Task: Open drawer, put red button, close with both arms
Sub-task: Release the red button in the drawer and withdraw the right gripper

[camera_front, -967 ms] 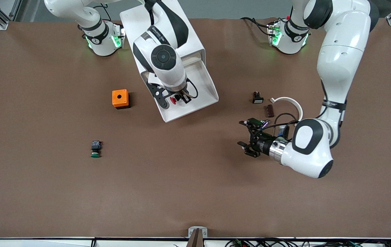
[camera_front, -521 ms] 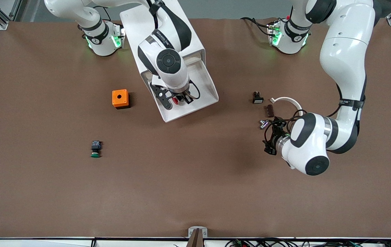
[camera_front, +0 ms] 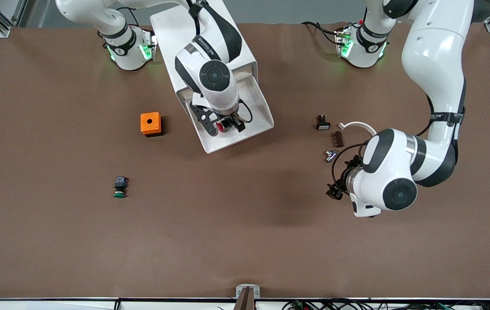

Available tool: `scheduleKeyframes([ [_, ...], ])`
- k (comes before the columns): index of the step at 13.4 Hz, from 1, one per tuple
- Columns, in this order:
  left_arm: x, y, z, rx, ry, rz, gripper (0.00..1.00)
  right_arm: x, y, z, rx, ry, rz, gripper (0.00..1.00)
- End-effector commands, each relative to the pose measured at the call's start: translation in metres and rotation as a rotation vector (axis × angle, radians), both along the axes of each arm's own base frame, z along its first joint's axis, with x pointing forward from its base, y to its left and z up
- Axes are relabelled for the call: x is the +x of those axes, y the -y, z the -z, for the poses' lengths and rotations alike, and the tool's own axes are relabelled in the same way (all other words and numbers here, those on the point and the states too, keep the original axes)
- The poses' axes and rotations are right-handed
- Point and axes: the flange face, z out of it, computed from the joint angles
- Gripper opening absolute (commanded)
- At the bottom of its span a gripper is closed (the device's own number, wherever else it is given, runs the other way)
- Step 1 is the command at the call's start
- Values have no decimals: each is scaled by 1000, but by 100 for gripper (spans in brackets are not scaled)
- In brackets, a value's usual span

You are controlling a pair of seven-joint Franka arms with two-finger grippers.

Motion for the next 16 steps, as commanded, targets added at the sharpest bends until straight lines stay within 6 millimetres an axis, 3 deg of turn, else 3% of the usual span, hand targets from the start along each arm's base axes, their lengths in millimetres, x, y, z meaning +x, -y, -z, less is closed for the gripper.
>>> scheduleKeyframes([
  [1, -9, 23, -32, -45, 92, 98, 100, 25, 23, -71, -18, -65, -1, 100],
  [4, -26, 61, -37, -118, 145, 207, 100, 54, 93, -150, 40, -94, -152, 100],
  [8, -64, 129, -6, -189, 224, 296, 100, 77, 227, -236, 202, 6, -456, 100],
  [10, -89, 167, 8, -185, 227, 371, 100, 84, 291, -254, 245, 60, -595, 100],
  [12, -114, 201, 15, -172, 223, 447, 100, 88, 342, -263, 254, 94, -704, 100],
  [14, -140, 233, 24, -175, 205, 504, 100, 83, 376, -266, 234, 110, -784, 100],
  [16, -160, 253, 31, -174, 193, 541, 100, 75, 396, -266, 194, 144, -845, 100],
])
